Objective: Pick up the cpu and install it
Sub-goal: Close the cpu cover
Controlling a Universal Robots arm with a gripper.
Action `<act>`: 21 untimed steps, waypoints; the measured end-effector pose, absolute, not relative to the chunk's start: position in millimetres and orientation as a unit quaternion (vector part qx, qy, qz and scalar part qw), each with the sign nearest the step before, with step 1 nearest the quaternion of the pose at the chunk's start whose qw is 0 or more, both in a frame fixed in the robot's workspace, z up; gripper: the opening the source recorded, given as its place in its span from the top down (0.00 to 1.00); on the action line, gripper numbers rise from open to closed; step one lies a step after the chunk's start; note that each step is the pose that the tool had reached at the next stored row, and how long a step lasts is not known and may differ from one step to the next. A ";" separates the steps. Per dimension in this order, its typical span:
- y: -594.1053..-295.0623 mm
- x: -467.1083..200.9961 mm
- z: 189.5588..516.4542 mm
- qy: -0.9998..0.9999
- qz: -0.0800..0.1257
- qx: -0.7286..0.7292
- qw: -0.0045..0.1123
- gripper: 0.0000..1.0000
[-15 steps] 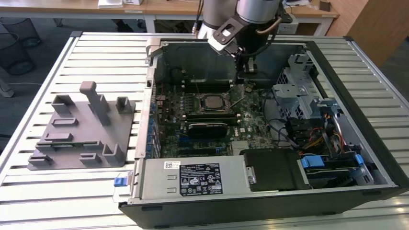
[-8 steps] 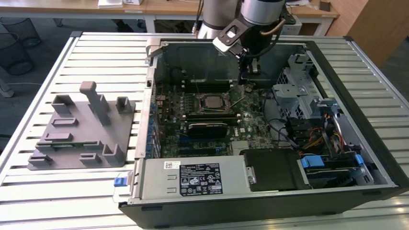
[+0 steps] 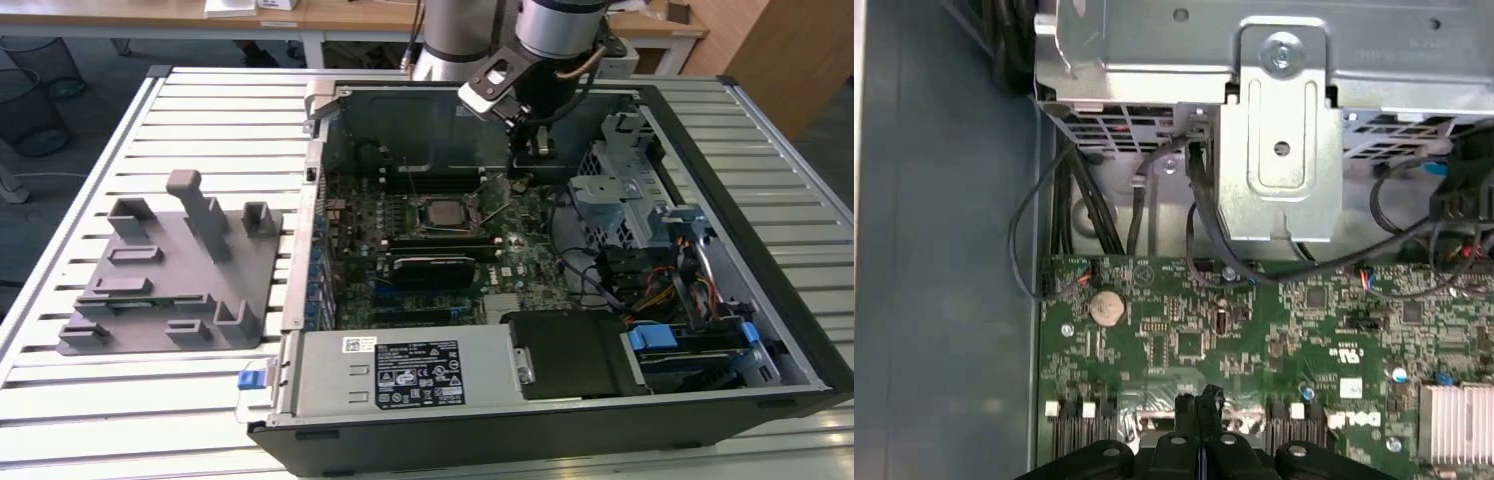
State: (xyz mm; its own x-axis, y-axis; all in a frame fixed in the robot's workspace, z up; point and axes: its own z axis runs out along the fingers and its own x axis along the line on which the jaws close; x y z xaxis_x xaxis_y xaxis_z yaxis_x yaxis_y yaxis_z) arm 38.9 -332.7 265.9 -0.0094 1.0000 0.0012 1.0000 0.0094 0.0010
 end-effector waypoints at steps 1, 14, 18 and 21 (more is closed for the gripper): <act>-332.5 39.7 264.8 -0.710 -0.001 -0.704 0.000 0.88; -331.2 51.2 254.0 -0.710 0.000 -0.704 -0.001 0.88; -331.2 51.2 248.1 -0.710 0.000 -0.704 -0.001 0.88; -331.2 50.3 246.3 -0.710 0.000 -0.704 -0.001 0.88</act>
State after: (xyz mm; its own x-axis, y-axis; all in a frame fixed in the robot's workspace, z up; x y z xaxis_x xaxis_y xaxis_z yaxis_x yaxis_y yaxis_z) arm 50.3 -331.2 246.3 -0.0095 1.0000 -0.0012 1.0000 0.0095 0.0006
